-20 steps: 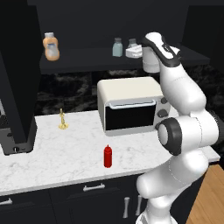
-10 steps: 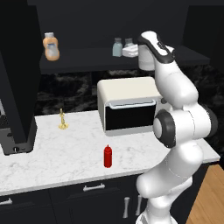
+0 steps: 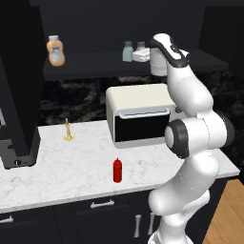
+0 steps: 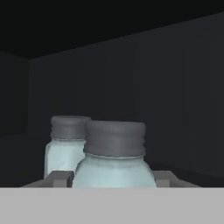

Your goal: Put the shaker and condiment bottle from the counter next to their counterparts in the cabinet.

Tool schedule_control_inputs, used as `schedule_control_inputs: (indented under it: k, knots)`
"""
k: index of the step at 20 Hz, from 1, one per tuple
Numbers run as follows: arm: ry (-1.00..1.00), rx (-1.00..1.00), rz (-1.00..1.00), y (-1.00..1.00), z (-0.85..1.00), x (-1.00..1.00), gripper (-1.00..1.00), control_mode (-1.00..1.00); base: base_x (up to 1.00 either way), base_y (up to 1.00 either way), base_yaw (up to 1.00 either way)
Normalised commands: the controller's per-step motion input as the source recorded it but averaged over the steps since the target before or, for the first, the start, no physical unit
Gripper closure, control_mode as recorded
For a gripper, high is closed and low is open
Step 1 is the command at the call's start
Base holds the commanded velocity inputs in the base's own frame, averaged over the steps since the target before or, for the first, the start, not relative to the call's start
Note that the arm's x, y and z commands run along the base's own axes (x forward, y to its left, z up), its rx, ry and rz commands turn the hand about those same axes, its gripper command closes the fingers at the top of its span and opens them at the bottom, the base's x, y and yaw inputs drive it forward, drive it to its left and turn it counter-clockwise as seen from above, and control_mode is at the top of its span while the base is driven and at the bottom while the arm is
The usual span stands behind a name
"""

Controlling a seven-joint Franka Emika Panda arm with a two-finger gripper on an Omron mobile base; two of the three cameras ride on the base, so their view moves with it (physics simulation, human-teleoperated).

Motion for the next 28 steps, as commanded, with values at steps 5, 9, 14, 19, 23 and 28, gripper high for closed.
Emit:
schedule_control_inputs:
  k: [5,9,14,19,23,28]
  knots:
    - [-0.02,0.0,0.02,0.0,-0.01,0.06,-1.0,-1.0,0.0,0.0,0.0]
    - [-0.01,0.0,0.01,0.0,0.0,-0.02,-1.0,-1.0,0.0,0.0,0.0]
    - [0.0,0.0,0.0,-0.22,0.03,-0.45,-1.0,-1.0,0.0,0.0,0.0]
    - [0.0,-0.01,0.0,-0.29,0.03,-0.67,-1.0,-1.0,0.0,0.0,0.0]
    - [-0.01,0.0,0.0,-0.04,0.37,-0.79,-1.0,-1.0,0.0,0.0,0.0]
    - [-0.01,0.0,0.0,-0.08,0.56,-0.96,-1.0,-1.0,0.0,0.0,0.0]
